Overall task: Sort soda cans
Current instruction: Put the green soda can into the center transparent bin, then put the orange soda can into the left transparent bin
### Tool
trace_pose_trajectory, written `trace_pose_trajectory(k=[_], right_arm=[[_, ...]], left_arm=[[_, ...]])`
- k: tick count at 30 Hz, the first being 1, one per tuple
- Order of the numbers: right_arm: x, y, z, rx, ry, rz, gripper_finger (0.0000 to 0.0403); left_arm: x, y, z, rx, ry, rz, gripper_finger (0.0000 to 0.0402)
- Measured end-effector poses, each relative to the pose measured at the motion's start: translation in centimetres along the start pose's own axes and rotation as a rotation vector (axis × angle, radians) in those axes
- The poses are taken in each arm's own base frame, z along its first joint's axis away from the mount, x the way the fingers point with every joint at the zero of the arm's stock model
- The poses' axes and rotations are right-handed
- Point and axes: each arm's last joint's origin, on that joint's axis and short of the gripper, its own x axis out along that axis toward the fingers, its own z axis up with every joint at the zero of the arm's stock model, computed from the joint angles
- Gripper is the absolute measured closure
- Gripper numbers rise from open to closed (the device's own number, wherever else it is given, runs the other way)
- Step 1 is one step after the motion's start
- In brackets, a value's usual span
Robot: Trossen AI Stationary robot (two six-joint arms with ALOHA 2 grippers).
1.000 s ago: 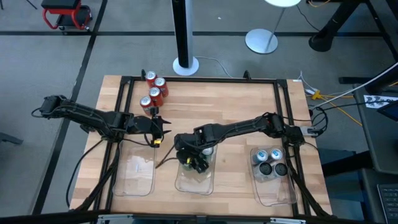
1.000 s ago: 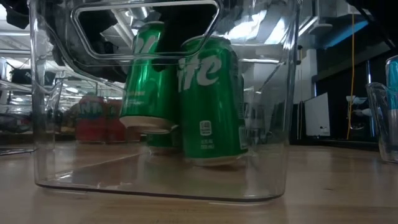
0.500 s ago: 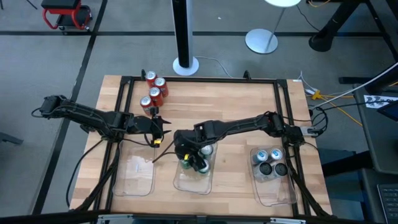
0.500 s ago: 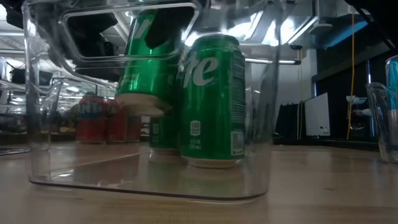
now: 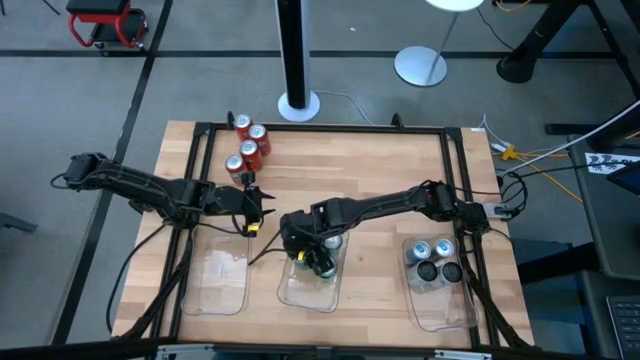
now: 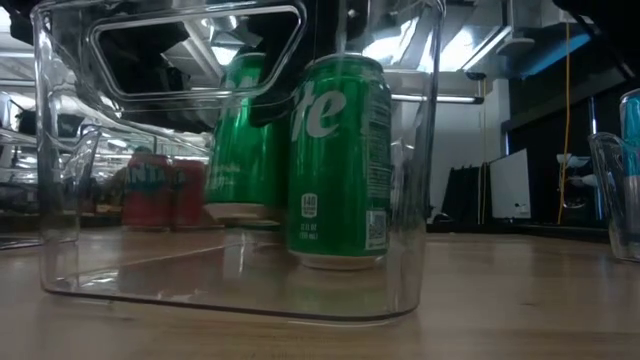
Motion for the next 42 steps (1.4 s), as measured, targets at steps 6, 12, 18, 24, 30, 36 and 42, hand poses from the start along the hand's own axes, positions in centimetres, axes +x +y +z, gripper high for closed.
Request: trace_pose_trajectory(k=[6,12,18,24,30,36,42], right_arm=[[1.4,-0.1,-0.4,-0.031,-0.03,-0.014,0.0095],[1.8,-0.2,-0.7,-0.061,-0.026,-0.03,0.0068],[1.4,-0.2,-0.4,-0.081,-0.038,-0.033,0.0021],[-1.0,-0.3,1.3,-0.13,-0.099,-0.019,0.0006],[-4.2,-0.2,2.5,-0.19,-0.085,-0.068,0.0004],[-6.3,0.0,2.3,-0.234,0.009,-0.111,0.0004],[-7.2,-0.1,0.4,-0.326,0.286,-0.283,0.0004]], left_arm=[[0.0,0.0,0.0,0.0,0.001,0.0,0.0249],[0.0,0.0,0.0,0.001,0.003,-0.001,0.0249],[0.0,0.0,0.0,0.001,0.003,0.0,0.0249],[0.0,0.0,0.0,0.001,0.003,0.0,0.0249],[0.0,0.0,0.0,0.001,0.004,-0.001,0.0249],[0.0,0.0,-0.1,0.01,0.008,-0.001,0.0249],[-0.1,0.0,-0.1,-0.01,0.003,0.0,0.0249]])
